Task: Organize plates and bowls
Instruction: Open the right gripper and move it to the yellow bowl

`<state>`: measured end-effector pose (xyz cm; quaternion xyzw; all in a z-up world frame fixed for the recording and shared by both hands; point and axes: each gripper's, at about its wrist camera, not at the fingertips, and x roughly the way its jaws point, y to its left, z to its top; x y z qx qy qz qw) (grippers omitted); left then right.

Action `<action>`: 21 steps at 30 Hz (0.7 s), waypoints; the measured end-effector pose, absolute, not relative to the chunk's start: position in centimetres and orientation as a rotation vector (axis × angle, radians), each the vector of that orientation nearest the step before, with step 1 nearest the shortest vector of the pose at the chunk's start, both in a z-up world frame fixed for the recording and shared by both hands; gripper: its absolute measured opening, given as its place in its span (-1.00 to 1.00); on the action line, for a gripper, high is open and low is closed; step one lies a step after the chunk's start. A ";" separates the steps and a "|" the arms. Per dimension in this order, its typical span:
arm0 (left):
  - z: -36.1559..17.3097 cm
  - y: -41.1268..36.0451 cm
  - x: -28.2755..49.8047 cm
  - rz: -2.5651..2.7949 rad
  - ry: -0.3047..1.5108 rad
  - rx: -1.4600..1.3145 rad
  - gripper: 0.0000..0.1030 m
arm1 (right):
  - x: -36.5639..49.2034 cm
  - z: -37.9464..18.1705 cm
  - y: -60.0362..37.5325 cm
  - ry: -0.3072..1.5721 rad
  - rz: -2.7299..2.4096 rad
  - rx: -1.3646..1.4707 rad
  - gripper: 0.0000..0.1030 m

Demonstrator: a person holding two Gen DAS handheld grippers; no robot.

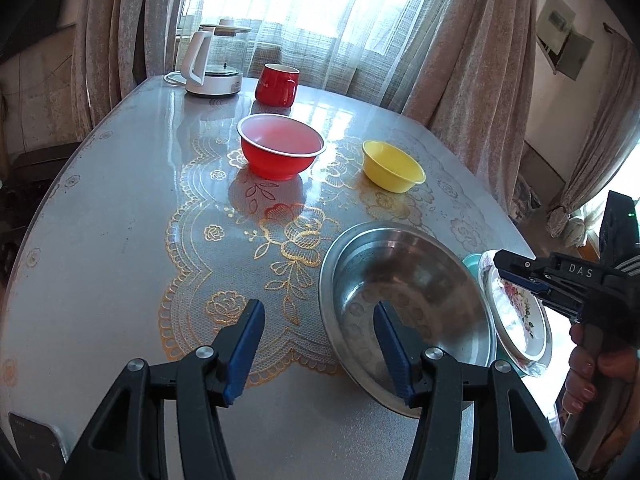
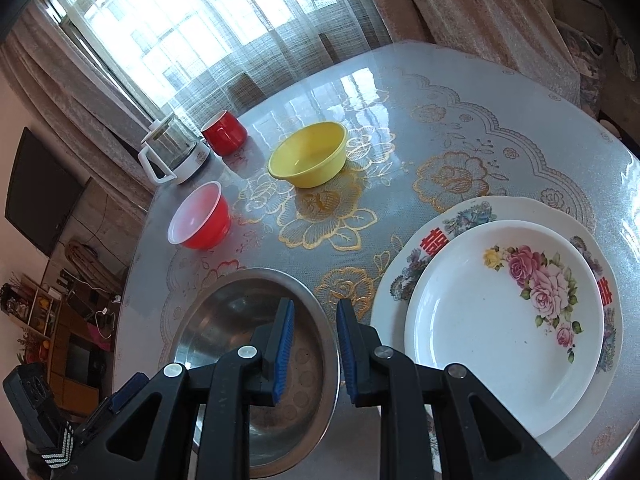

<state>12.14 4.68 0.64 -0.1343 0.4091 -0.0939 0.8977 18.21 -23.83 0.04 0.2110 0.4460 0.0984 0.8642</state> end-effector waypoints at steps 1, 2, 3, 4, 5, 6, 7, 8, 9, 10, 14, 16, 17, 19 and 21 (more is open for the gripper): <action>0.8 4.7 12.4 -0.191 0.844 -0.284 0.12 | 18.5 0.1 -23.9 0.938 0.205 0.440 -0.56; 0.9 4.7 12.8 -0.187 0.843 -0.289 0.12 | 19.0 0.1 -24.0 0.941 0.203 0.437 -0.56; 1.0 4.7 13.2 -0.184 0.842 -0.293 0.12 | 19.5 0.2 -24.1 0.947 0.199 0.433 -0.54; 1.1 4.6 13.7 -0.179 0.846 -0.294 0.12 | 20.0 0.2 -24.2 0.950 0.199 0.430 -0.53; 1.3 4.4 14.1 -0.178 0.850 -0.294 0.12 | 20.6 0.3 -24.3 0.954 0.203 0.433 -0.51; 1.3 4.2 14.6 -0.183 0.853 -0.298 0.12 | 21.1 0.3 -24.4 0.959 0.205 0.437 -0.50; 1.4 4.0 15.1 -0.183 0.856 -0.301 0.12 | 21.7 0.3 -24.5 0.964 0.206 0.438 -0.50; 1.6 3.8 15.6 -0.180 0.859 -0.299 0.12 | 22.4 0.4 -24.7 0.968 0.206 0.440 -0.50; 1.8 3.5 16.0 -0.182 0.857 -0.300 0.12 | 23.1 0.4 -24.8 0.971 0.204 0.437 -0.50; 1.9 3.3 16.5 -0.185 0.857 -0.301 0.12 | 23.8 0.4 -24.9 0.974 0.199 0.430 -0.50; 2.3 2.1 19.0 -0.192 0.886 -0.292 0.14 | 26.7 0.5 -25.0 0.992 0.196 0.405 -0.48; 2.7 1.7 20.2 -0.207 0.895 -0.299 0.16 | 28.3 0.4 -25.0 1.006 0.209 0.407 -0.45; 2.8 1.5 20.7 -0.204 0.897 -0.304 0.17 | 29.1 0.2 -25.0 1.016 0.220 0.414 -0.41; 3.0 1.1 21.6 -0.204 0.902 -0.305 0.18 | 30.7 -0.1 -25.1 1.025 0.222 0.428 -0.39; 3.1 0.7 22.2 -0.194 0.903 -0.304 0.18 | 32.5 -0.6 -25.5 1.045 0.220 0.459 -0.37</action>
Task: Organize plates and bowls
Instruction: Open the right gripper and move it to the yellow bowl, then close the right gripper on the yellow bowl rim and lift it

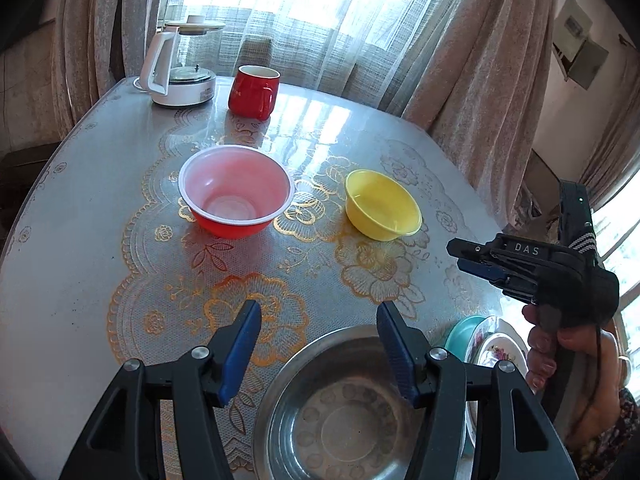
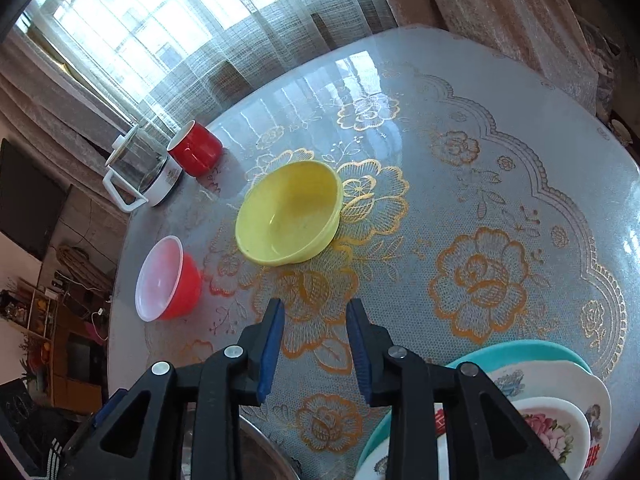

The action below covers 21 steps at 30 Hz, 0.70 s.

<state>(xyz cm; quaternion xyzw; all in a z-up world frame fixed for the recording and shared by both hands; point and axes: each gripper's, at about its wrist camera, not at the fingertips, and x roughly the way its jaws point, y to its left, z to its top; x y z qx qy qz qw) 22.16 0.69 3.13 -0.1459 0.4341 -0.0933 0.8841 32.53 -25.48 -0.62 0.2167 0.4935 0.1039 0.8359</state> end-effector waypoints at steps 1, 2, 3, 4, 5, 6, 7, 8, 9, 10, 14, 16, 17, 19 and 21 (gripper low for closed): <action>3.2 0.5 22.4 -0.197 0.900 -0.303 0.18 | 33.5 -1.0 -25.6 1.056 0.215 0.475 -0.37; 3.3 0.3 22.5 -0.200 0.899 -0.299 0.19 | 34.4 -1.4 -25.6 1.068 0.213 0.490 -0.36; 3.3 0.2 22.6 -0.199 0.898 -0.294 0.19 | 35.4 -1.8 -25.7 1.081 0.213 0.501 -0.36; 3.3 0.1 22.7 -0.196 0.896 -0.289 0.20 | 36.2 -2.3 -25.7 1.089 0.202 0.511 -0.36; 3.2 0.0 22.8 -0.196 0.896 -0.285 0.21 | 37.0 -2.7 -25.8 1.094 0.188 0.525 -0.36; 3.1 0.0 22.9 -0.196 0.896 -0.283 0.21 | 37.8 -3.3 -25.9 1.103 0.179 0.540 -0.36; 3.0 0.1 23.0 -0.195 0.896 -0.284 0.22 | 38.6 -3.8 -26.0 1.110 0.170 0.555 -0.36; 2.8 0.2 23.2 -0.197 0.899 -0.286 0.23 | 39.2 -4.2 -26.1 1.114 0.156 0.574 -0.36; 2.6 0.3 23.5 -0.202 0.905 -0.289 0.23 | 39.8 -4.7 -26.2 1.119 0.146 0.589 -0.36; 2.4 0.4 23.8 -0.205 0.909 -0.293 0.23 | 40.3 -5.1 -26.2 1.123 0.141 0.604 -0.36; 1.8 1.1 25.1 -0.188 0.919 -0.302 0.23 | 41.3 -6.6 -25.9 1.137 0.137 0.640 -0.35; 1.6 1.4 25.9 -0.181 0.930 -0.306 0.23 | 41.5 -6.9 -25.9 1.135 0.134 0.653 -0.36; 1.6 1.4 26.2 -0.186 0.932 -0.312 0.23 | 41.5 -6.9 -25.8 1.122 0.132 0.651 -0.35; 1.7 1.3 26.9 -0.185 0.929 -0.308 0.23 | 41.7 -6.7 -25.3 1.114 0.141 0.612 -0.40; 1.8 1.0 27.5 -0.195 0.928 -0.299 0.23 | 41.7 -6.8 -24.9 1.120 0.149 0.591 -0.59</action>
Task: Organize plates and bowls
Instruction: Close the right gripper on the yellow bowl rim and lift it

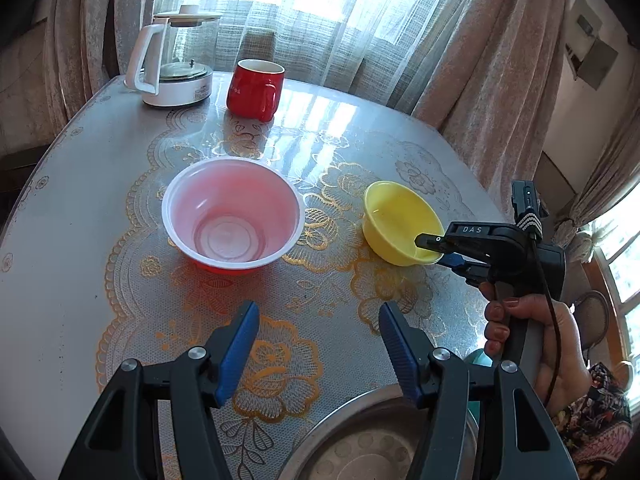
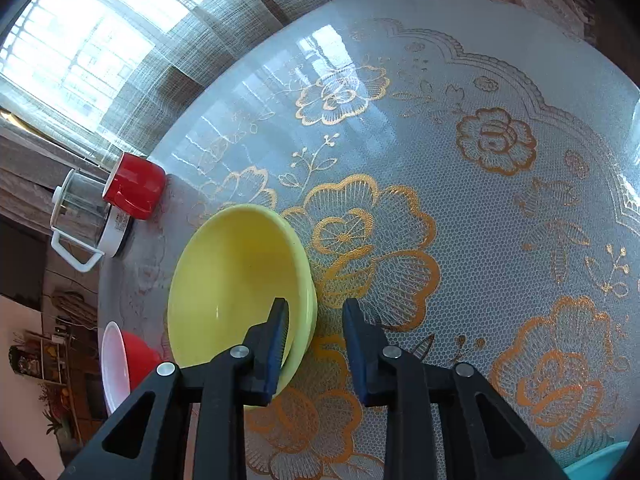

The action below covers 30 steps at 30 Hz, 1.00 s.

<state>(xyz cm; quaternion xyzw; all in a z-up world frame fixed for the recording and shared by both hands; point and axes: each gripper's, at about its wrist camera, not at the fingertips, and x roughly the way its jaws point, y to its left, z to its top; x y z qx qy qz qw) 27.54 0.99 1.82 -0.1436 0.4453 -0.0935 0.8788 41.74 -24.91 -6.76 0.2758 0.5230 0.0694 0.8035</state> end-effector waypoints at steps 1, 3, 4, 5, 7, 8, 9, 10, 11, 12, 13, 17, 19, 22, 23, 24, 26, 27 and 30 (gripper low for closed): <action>2.0 0.8 27.8 -0.197 0.926 -0.298 0.23 | 41.8 -6.8 -24.7 1.128 0.165 0.599 -0.64; 2.1 0.3 28.4 -0.211 0.924 -0.293 0.23 | 41.4 -6.9 -24.8 1.136 0.176 0.595 -0.69; 2.1 0.0 28.7 -0.216 0.924 -0.293 0.23 | 41.2 -6.9 -24.6 1.146 0.170 0.573 -0.71; 2.0 -0.3 29.0 -0.215 0.925 -0.290 0.22 | 40.8 -6.8 -24.6 1.154 0.169 0.555 -0.71; 1.5 -1.1 29.8 -0.236 0.948 -0.285 0.20 | 39.9 -6.8 -24.8 1.161 0.188 0.549 -0.71; 1.4 -1.6 30.3 -0.250 0.959 -0.288 0.20 | 39.5 -6.7 -25.0 1.163 0.201 0.549 -0.71; 1.2 -2.1 30.7 -0.263 0.965 -0.290 0.20 | 39.2 -6.5 -25.1 1.163 0.209 0.546 -0.71; 1.0 -2.6 31.2 -0.268 0.979 -0.285 0.20 | 38.8 -6.4 -25.2 1.163 0.213 0.538 -0.71; 0.8 -3.1 31.6 -0.272 0.995 -0.276 0.20 | 38.5 -6.4 -25.2 1.166 0.217 0.528 -0.71; 0.6 -3.6 32.1 -0.287 1.006 -0.275 0.20 | 38.2 -6.3 -25.3 1.171 0.220 0.517 -0.71; 0.5 -3.9 32.5 -0.294 1.019 -0.279 0.20 | 37.9 -6.3 -25.4 1.175 0.220 0.508 -0.71; -0.4 -5.2 33.9 -0.296 1.060 -0.286 0.20 | 36.8 -6.5 -25.6 1.184 0.239 0.486 -0.71; -0.8 -5.9 34.5 -0.313 1.078 -0.296 0.20 | 36.4 -6.5 -25.6 1.177 0.246 0.480 -0.71; -1.2 -6.9 35.4 -0.319 1.099 -0.289 0.18 | 36.0 -6.6 -26.0 1.177 0.254 0.509 -0.71; -1.4 -7.1 35.6 -0.325 1.110 -0.290 0.15 | 35.9 -6.7 -26.2 1.177 0.255 0.515 -0.71; -1.5 -7.4 35.8 -0.328 1.116 -0.294 0.06 | 35.7 -6.8 -26.3 1.178 0.253 0.521 -0.71; -1.6 -7.9 35.9 -0.347 1.123 -0.302 -0.04 | 35.4 -7.0 -26.3 1.186 0.254 0.531 -0.71; -1.7 -8.3 36.0 -0.358 1.129 -0.297 -0.13 | 35.2 -6.9 -26.4 1.185 0.257 0.528 -0.71; -2.0 -9.1 36.1 -0.366 1.129 -0.251 -0.31 | 34.4 -6.8 -26.7 1.187 0.269 0.523 -0.71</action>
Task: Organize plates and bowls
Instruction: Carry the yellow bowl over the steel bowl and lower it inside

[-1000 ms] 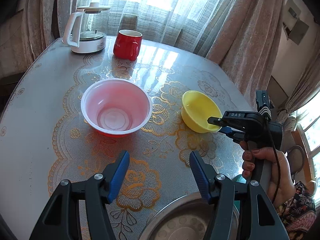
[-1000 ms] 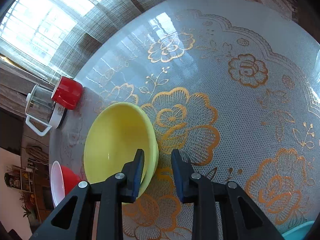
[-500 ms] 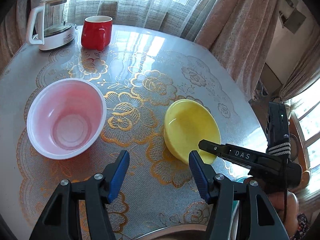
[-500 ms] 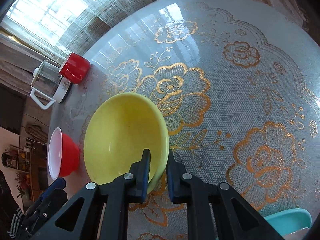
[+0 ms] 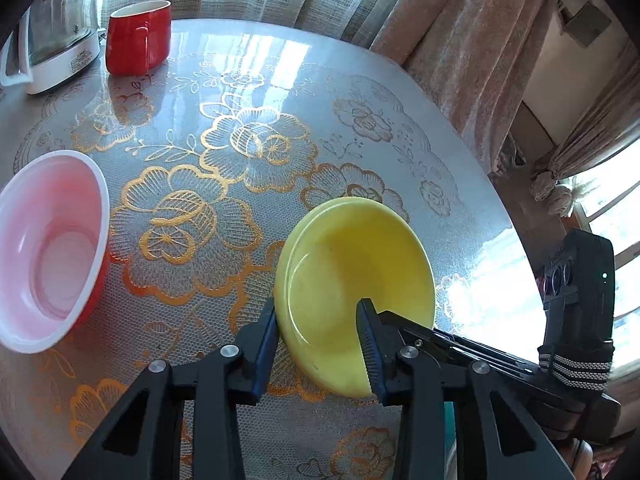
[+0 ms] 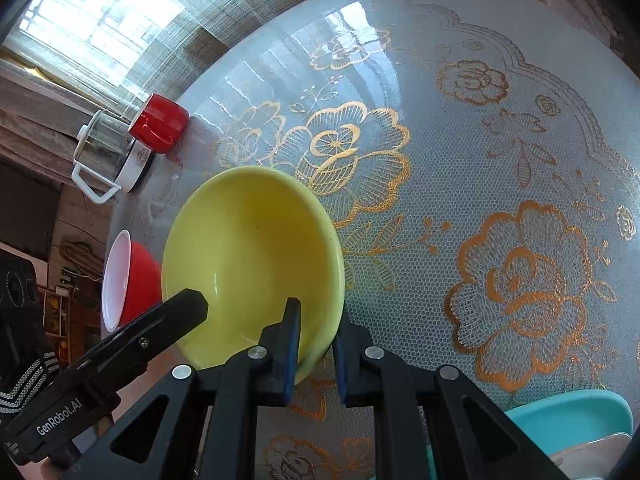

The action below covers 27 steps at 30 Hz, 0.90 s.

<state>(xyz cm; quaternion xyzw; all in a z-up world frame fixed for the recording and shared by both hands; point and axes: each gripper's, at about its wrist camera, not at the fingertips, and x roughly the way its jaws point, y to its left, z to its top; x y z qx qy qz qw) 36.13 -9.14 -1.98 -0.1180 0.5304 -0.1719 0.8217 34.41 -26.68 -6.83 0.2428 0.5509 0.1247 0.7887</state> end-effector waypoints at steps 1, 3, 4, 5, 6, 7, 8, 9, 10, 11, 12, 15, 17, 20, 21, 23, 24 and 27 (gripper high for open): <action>-2.1 -9.2 36.1 -0.361 1.130 -0.240 -0.44 | 34.3 -6.8 -26.7 1.188 0.266 0.523 -0.71; -2.4 -9.1 36.2 -0.351 1.134 -0.230 -0.64 | 33.9 -6.8 -26.8 1.186 0.259 0.516 -0.71; -2.6 -8.9 36.2 -0.352 1.138 -0.233 -0.72 | 33.9 -6.7 -26.7 1.183 0.255 0.511 -0.71; -2.7 -8.7 36.1 -0.354 1.140 -0.246 -0.75 | 33.7 -6.7 -26.8 1.178 0.254 0.509 -0.71; -2.9 -8.4 35.9 -0.356 1.140 -0.256 -0.78 | 33.5 -6.7 -26.8 1.176 0.255 0.511 -0.71; -3.0 -8.2 35.7 -0.357 1.140 -0.257 -0.78 | 33.4 -6.7 -26.8 1.176 0.256 0.516 -0.71; -3.0 -8.1 35.5 -0.356 1.140 -0.256 -0.78 | 33.2 -6.7 -26.9 1.177 0.259 0.524 -0.71; -3.0 -8.1 35.3 -0.355 1.139 -0.256 -0.78 | 33.1 -6.7 -26.8 1.179 0.259 0.527 -0.71; -2.9 -8.0 35.1 -0.355 1.137 -0.255 -0.78 | 32.9 -6.6 -26.8 1.179 0.259 0.523 -0.71; -2.8 -7.8 34.9 -0.354 1.135 -0.259 -0.78 | 32.7 -6.5 -26.7 1.177 0.260 0.518 -0.71; -2.6 -7.6 34.6 -0.355 1.130 -0.267 -0.78 | 32.4 -6.3 -26.7 1.172 0.261 0.516 -0.71; -1.9 -7.0 33.6 -0.356 1.114 -0.283 -0.78 | 31.8 -5.6 -26.5 1.163 0.271 0.526 -0.71; -1.1 -6.7 32.8 -0.352 1.092 -0.281 -0.78 | 31.2 -4.9 -26.3 1.152 0.277 0.521 -0.71; 0.3 -6.0 31.1 -0.355 1.052 -0.284 -0.78 | 30.1 -3.5 -25.7 1.129 0.287 0.504 -0.71; 0.7 -5.7 30.5 -0.356 1.038 -0.286 -0.78 | 29.6 -3.0 -25.5 1.121 0.289 0.499 -0.71; 1.5 -5.1 29.2 -0.348 1.018 -0.289 -0.78 | 28.6 -2.1 -25.0 1.100 0.297 0.492 -0.71; 1.9 -4.7 28.4 -0.343 1.011 -0.293 -0.78 | 28.1 -1.7 -24.9 1.091 0.304 0.492 -0.71; 3.3 -3.6 26.1 -0.339 0.966 -0.300 -0.78 | 26.5 -0.6 -24.2 1.075 0.322 0.498 -0.71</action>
